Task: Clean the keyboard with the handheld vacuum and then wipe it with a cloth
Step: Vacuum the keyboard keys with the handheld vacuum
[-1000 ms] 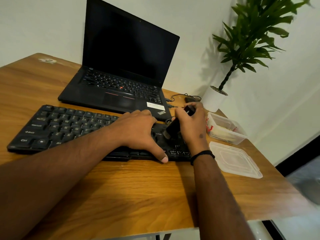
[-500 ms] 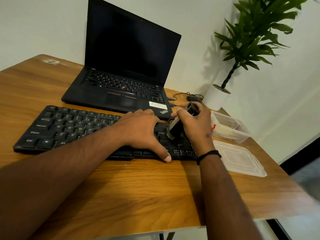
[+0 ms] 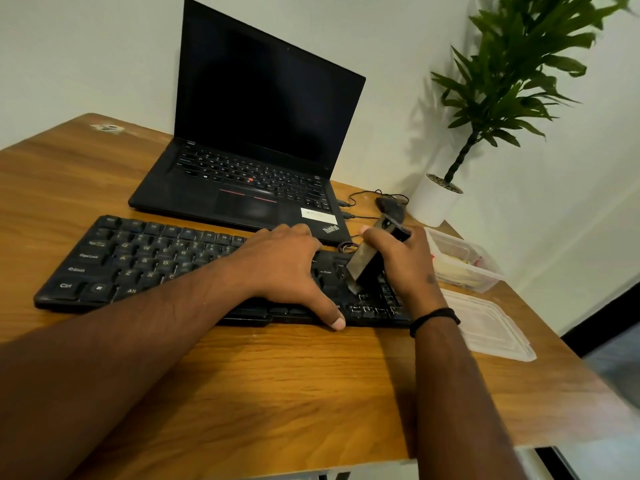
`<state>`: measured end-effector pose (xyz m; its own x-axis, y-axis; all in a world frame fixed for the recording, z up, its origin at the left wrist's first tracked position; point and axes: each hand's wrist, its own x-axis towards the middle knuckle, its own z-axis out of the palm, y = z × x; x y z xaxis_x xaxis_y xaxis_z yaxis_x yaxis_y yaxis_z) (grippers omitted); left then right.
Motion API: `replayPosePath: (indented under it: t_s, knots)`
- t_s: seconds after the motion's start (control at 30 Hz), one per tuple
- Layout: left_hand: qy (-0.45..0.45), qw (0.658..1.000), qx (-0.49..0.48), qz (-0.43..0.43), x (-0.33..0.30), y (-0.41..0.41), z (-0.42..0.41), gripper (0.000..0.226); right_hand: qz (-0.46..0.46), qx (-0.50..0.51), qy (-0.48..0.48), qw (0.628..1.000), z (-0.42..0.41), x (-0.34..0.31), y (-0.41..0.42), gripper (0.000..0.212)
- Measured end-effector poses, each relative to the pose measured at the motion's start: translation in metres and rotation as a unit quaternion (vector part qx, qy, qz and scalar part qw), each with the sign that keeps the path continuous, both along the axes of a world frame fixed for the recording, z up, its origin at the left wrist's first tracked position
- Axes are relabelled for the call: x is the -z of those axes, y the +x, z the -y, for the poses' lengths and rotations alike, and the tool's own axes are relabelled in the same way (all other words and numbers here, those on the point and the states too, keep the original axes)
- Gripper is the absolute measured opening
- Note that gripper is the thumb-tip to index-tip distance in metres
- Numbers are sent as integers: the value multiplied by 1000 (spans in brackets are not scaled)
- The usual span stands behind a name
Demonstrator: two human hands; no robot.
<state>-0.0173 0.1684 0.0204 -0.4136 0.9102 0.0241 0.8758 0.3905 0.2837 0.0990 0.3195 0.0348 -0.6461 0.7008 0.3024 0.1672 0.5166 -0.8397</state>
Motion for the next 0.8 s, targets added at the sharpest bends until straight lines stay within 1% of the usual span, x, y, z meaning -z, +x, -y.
replayPosePath:
  t_s: [0.07,0.17,0.2,0.27,0.33,0.37,0.43,0.5,0.63,0.67,0.73,0.8]
  knots:
    - [-2,1000,1,-1,0,0,0,121,-4,-18,8,1000,1,0,0,25]
    - [-2,1000,-2,2,0,0,0,121,-20,34,128,991,8,0,-5,33]
    - [-3,1000,-2,1,0,0,0,122,-17,36,144,989,8,1,-6,34]
    - [-5,1000,-2,-2,0,0,0,124,-2,11,115,993,5,2,-5,31]
    - [-4,1000,0,-5,0,0,0,125,9,8,87,996,3,0,-2,30]
    - [-4,1000,0,-3,0,0,0,124,9,21,101,995,3,0,-2,32]
    - [-3,1000,-1,1,1,0,-1,122,7,57,173,983,7,-1,-5,40]
    - [-1,1000,0,0,1,-1,0,121,6,56,207,977,10,1,-7,43]
    - [-1,1000,0,2,1,-1,1,121,22,21,129,991,2,-1,-3,34]
    - [1,1000,0,5,1,-1,0,121,18,32,139,990,0,-1,-2,34]
    - [5,1000,-2,5,1,-2,-1,121,4,60,193,979,2,-1,-5,36]
    - [4,1000,-1,4,3,-3,-1,126,-14,62,230,971,8,2,-10,35]
